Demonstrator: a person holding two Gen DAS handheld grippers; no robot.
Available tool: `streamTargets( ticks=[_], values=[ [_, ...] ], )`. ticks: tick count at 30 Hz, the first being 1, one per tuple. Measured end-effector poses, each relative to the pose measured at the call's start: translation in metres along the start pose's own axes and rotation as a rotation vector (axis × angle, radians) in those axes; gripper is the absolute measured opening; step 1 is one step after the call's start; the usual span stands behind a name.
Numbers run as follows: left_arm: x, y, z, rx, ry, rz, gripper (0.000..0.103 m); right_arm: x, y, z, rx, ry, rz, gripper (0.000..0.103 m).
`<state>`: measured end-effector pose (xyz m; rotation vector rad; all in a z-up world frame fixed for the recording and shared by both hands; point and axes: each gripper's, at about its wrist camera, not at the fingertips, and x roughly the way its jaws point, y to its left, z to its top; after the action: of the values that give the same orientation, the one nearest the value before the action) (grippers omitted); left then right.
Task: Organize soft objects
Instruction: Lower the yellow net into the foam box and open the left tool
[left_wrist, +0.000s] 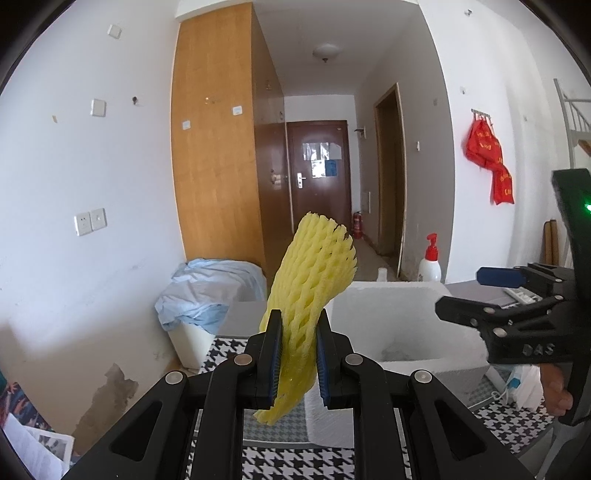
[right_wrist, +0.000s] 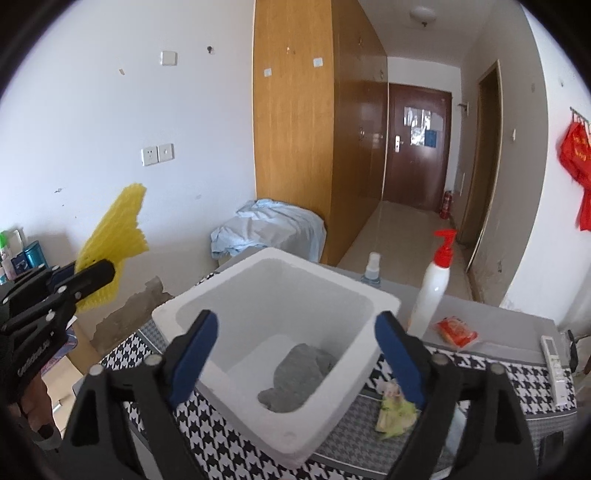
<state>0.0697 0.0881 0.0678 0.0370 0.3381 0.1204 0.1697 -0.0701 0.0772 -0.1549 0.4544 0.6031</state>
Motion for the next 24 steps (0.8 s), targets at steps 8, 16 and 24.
streamTargets(
  ticks=[8, 16, 24],
  values=[
    [0.008, -0.014, 0.007, 0.018, -0.001, -0.032, 0.018, -0.022, -0.015, -0.009, 0.047, -0.039, -0.009, 0.102],
    [0.019, -0.029, 0.010, 0.044, 0.018, -0.054, 0.018, -0.031, -0.035, -0.021, 0.083, -0.051, -0.014, 0.102],
    [0.033, -0.044, 0.014, 0.063, 0.049, -0.099, 0.018, -0.042, -0.057, -0.034, 0.109, -0.066, -0.017, 0.102]
  ],
)
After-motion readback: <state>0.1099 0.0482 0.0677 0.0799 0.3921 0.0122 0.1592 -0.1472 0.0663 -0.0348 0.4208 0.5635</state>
